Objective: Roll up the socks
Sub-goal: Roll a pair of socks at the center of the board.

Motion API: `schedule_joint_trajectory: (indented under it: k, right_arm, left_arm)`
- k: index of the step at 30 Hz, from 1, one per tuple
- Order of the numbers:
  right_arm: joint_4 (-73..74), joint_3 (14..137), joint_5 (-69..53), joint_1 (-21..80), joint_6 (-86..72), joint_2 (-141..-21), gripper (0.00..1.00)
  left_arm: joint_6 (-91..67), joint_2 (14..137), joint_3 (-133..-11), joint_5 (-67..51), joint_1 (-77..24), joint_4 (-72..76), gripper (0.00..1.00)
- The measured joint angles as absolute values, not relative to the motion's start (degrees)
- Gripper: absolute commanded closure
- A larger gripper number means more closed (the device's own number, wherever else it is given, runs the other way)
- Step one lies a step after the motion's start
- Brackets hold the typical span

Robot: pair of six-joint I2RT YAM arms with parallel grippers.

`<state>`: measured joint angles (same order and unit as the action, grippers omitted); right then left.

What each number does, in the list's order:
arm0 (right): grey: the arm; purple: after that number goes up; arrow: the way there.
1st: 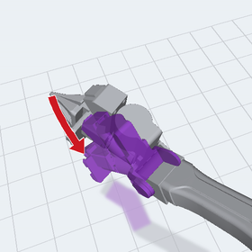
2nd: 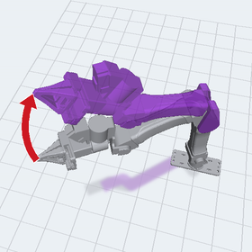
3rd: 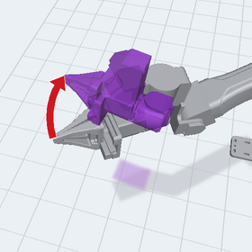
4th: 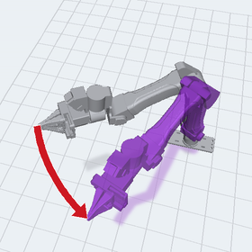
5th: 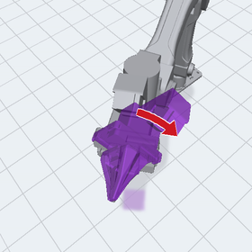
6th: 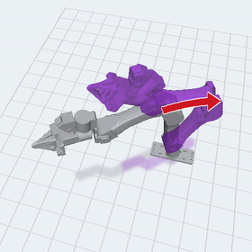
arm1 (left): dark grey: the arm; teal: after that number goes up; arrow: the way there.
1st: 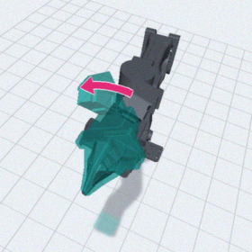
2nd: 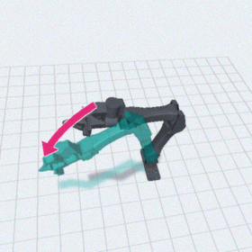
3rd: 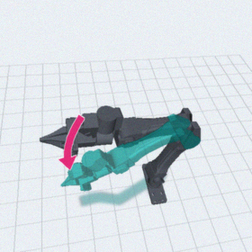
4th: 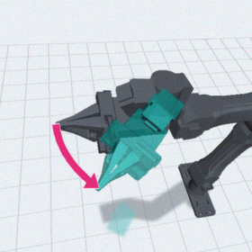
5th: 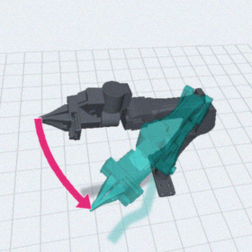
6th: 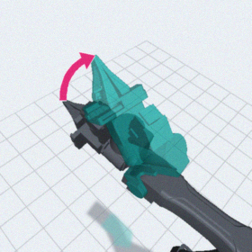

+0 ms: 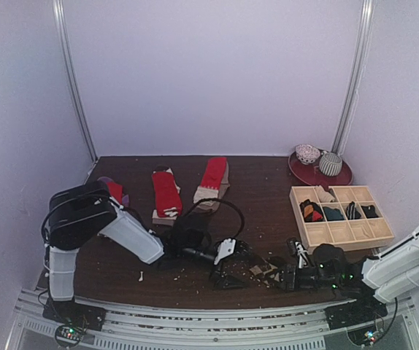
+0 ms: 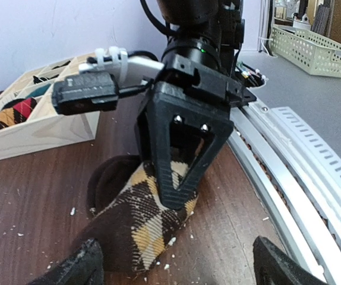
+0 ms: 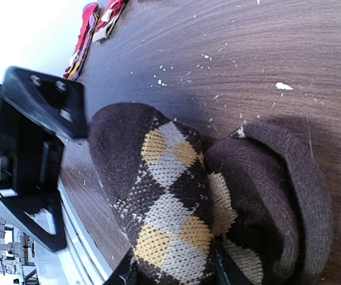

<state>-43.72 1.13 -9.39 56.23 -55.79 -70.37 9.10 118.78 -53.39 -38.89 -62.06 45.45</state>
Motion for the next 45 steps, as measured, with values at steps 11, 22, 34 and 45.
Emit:
schedule_joint_trajectory:
  k: [11, 22, 34, 45]
  right_arm:
    - [-43.6, 1.1, -9.4, 56.2, -55.8, -70.2, 0.67]
    - [-41.6, 1.1, -9.4, 56.2, -55.7, -68.6, 0.67]
    - [-41.3, 1.1, -10.5, 56.2, -55.3, -68.6, 0.67]
    - [-44.6, 1.1, -11.2, 56.1, -54.1, -72.1, 0.66]
  left_arm:
    - [9.6, 123.9, -60.4, -38.8, -62.7, 41.8, 0.13]
    - [12.5, 126.6, -63.5, -38.4, -62.7, 37.4, 0.13]
    - [16.9, 130.9, -70.5, -37.6, -63.4, 31.0, 0.44]
    - [21.8, 131.3, -74.3, -38.7, -63.0, 24.7, 1.00]
